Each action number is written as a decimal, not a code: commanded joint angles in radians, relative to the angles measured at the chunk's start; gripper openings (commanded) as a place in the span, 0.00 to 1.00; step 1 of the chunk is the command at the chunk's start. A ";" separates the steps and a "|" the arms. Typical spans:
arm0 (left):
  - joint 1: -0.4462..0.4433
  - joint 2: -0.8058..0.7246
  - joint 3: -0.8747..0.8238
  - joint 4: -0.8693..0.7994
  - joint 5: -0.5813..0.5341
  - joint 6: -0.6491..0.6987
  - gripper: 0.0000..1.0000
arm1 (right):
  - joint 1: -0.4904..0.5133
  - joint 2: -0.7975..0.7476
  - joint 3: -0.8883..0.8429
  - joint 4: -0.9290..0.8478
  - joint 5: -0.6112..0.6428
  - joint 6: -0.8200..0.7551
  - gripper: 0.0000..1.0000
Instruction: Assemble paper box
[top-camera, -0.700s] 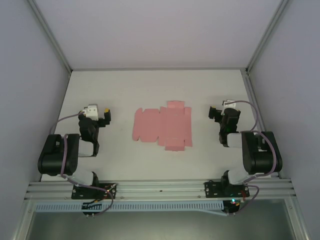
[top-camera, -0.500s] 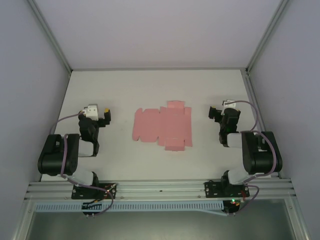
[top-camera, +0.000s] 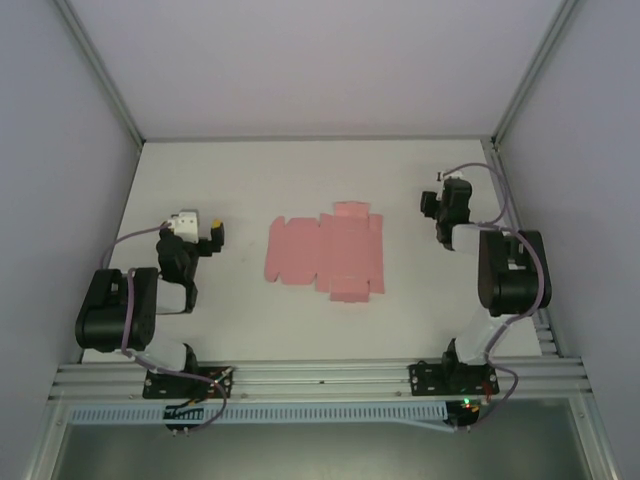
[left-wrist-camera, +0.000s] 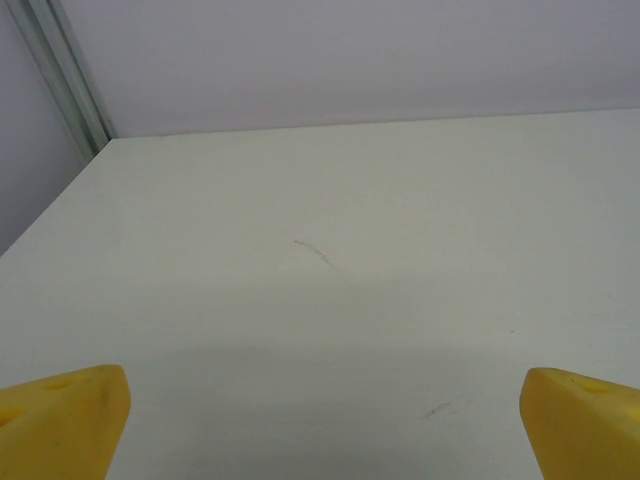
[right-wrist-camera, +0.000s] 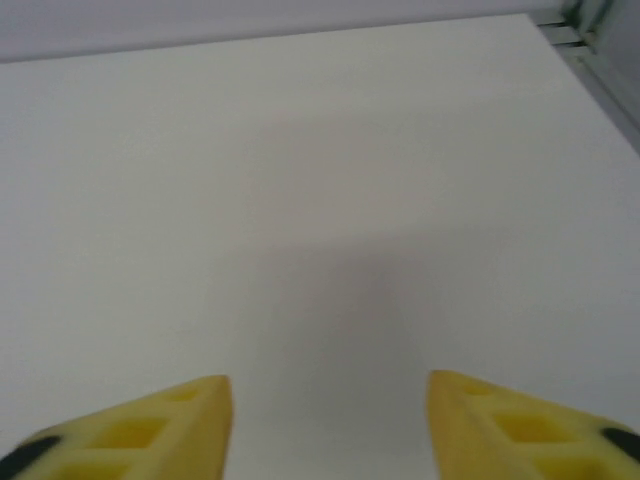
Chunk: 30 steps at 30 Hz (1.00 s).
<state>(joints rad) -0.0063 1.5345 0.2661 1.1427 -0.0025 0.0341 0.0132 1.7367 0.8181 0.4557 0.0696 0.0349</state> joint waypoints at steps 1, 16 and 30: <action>0.009 0.004 0.012 0.008 0.019 0.017 1.00 | -0.008 -0.130 -0.180 0.070 -0.026 -0.001 0.72; -0.116 -0.433 0.209 -0.677 -0.056 -0.249 1.00 | 0.092 -0.507 -0.201 -0.045 0.023 0.015 0.95; -0.346 -0.308 0.331 -1.016 0.059 -0.530 1.00 | 0.502 -0.321 -0.066 -0.248 0.092 0.228 1.00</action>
<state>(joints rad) -0.3374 1.1835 0.5644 0.2352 0.0235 -0.4320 0.4538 1.3548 0.7094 0.2726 0.1181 0.1921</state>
